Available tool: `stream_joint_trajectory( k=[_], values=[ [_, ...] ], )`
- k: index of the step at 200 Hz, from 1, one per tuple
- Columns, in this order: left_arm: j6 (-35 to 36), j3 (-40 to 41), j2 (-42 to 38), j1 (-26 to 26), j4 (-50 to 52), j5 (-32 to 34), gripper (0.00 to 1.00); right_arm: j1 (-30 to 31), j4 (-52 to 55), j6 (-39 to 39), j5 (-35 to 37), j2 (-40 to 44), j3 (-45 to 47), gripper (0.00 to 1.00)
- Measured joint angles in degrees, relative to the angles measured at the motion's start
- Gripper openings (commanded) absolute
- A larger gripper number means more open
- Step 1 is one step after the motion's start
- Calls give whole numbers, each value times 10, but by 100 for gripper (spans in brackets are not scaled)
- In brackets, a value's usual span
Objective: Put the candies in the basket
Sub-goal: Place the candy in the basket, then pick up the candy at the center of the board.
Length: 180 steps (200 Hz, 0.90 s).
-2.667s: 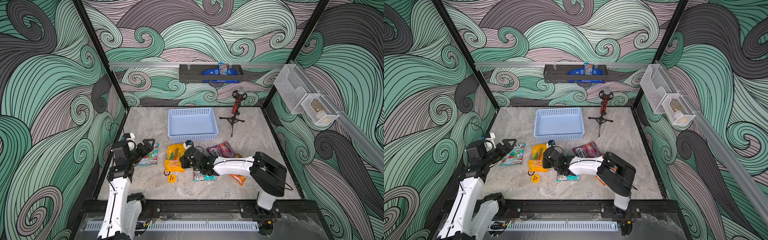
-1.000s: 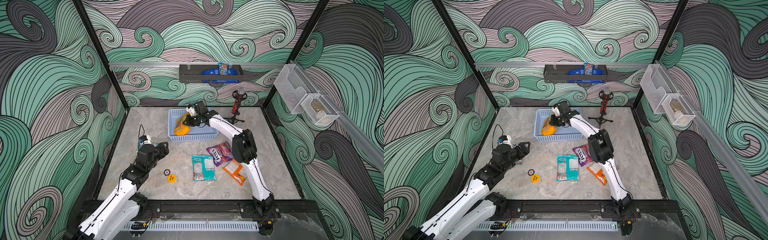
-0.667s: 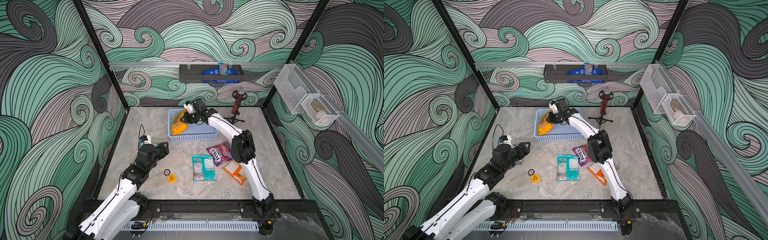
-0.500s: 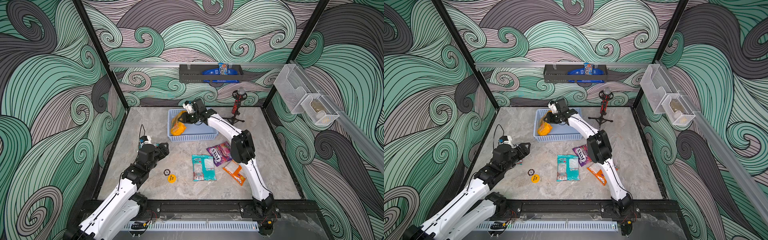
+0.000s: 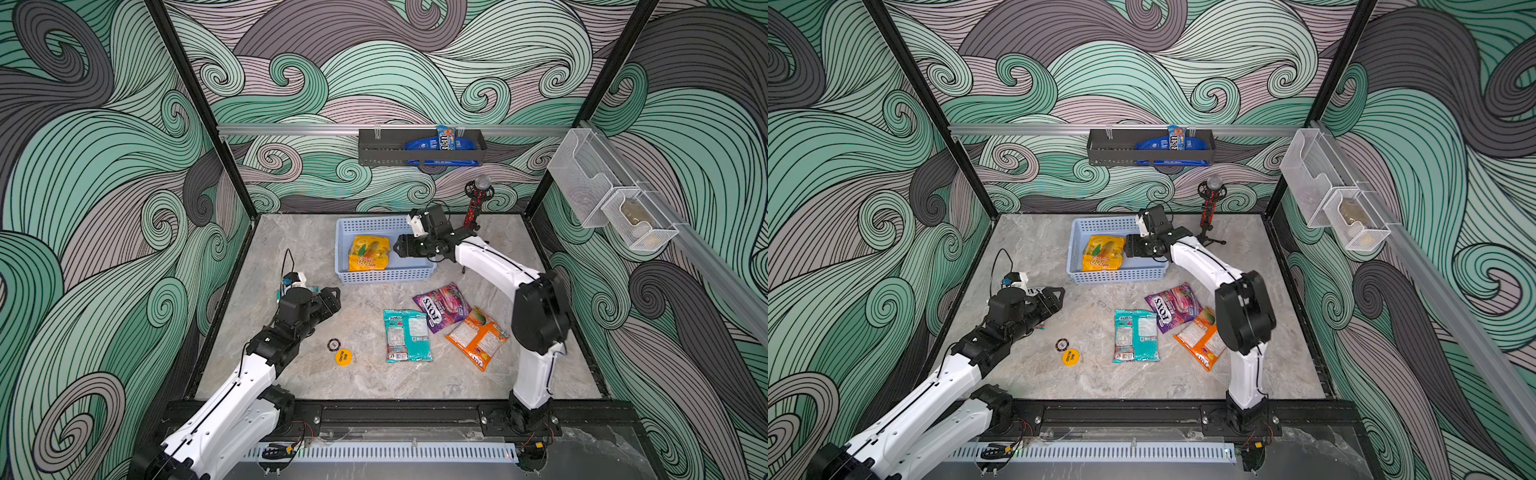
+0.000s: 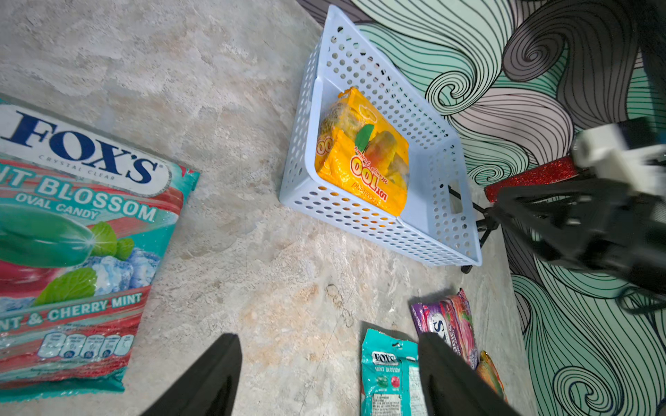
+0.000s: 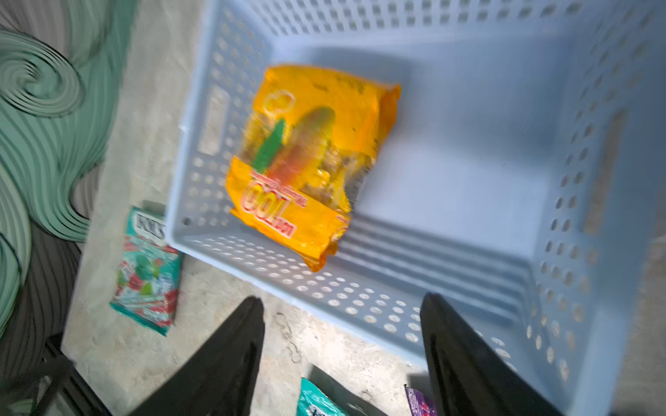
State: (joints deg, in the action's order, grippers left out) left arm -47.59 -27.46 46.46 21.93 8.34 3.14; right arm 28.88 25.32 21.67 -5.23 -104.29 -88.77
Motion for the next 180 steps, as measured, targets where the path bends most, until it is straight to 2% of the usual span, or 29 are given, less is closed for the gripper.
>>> stream_joint_trajectory(
  k=[23,35,57,93,123,147,180],
  values=[
    [-5,2,21,0,-7,-14,80,30,-21,2,26,136,120,72],
    [-6,2,31,0,-9,-21,80,50,-23,13,40,198,199,77],
    [-11,9,45,0,-29,-38,79,94,-21,47,68,268,337,77],
    [-28,43,68,0,-77,-68,78,173,-33,159,83,359,524,76],
    [-38,53,86,0,-97,-85,78,181,-139,283,85,441,653,69],
    [-41,53,87,0,-97,-90,78,181,-198,352,98,461,706,65],
    [-41,53,82,0,-97,-90,78,181,-238,370,112,429,669,66]
  ],
)
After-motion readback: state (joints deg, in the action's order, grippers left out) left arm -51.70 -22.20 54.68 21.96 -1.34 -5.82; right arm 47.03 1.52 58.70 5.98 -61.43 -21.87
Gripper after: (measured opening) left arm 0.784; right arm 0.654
